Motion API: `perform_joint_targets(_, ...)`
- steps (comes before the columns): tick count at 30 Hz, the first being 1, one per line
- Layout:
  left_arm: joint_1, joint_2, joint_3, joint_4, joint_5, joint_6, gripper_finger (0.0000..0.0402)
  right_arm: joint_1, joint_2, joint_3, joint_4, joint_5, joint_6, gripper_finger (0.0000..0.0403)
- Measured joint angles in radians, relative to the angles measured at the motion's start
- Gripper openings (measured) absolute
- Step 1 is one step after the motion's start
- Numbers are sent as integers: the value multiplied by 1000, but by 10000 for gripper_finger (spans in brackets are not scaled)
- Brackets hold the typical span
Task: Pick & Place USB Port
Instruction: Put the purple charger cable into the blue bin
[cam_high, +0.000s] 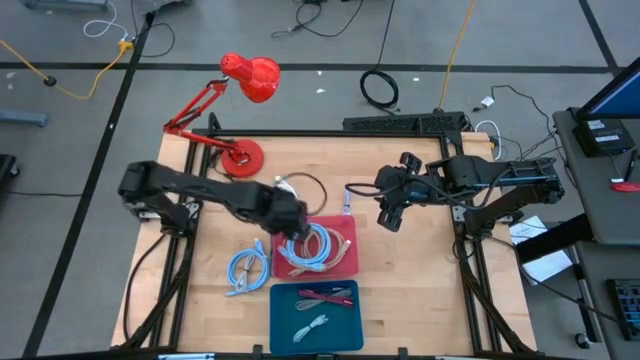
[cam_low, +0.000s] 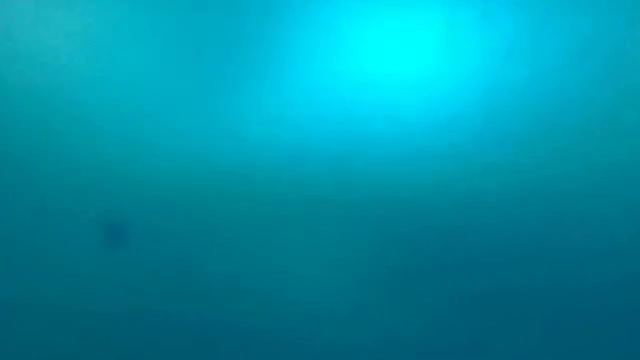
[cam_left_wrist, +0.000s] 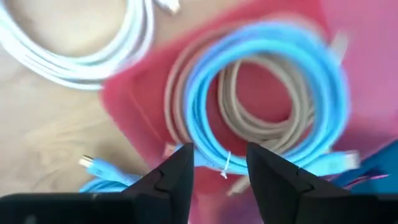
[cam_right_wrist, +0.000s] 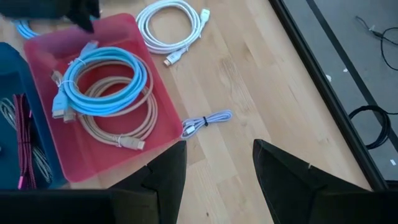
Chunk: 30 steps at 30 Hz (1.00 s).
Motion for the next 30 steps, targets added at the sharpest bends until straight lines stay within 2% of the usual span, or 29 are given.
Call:
perform_joint_targets(5,38,-122,1,-102,-129,-53,152,0,0,0,33,0,0,180)
perform_joint_targets(7,58,-155,1,-160,-122,-62,152,0,0,0,47,0,0,180)
perform_joint_targets(12,60,-173,0,-326,-18,-34,152,0,0,0,42,-1,12,180)
perform_joint_targets(16,-14,-174,0,-399,-7,37,152,0,0,0,39,-1,18,180)
perform_joint_targets(22,-191,-174,0,-395,-101,69,152,0,0,0,41,-1,-15,180)
perform_joint_targets(28,-321,-174,0,-400,-186,-143,152,-44,12,-32,115,-8,-61,180)
perform_joint_targets(30,-349,-174,0,-392,-212,-213,152,-99,12,-89,176,-84,-50,180)
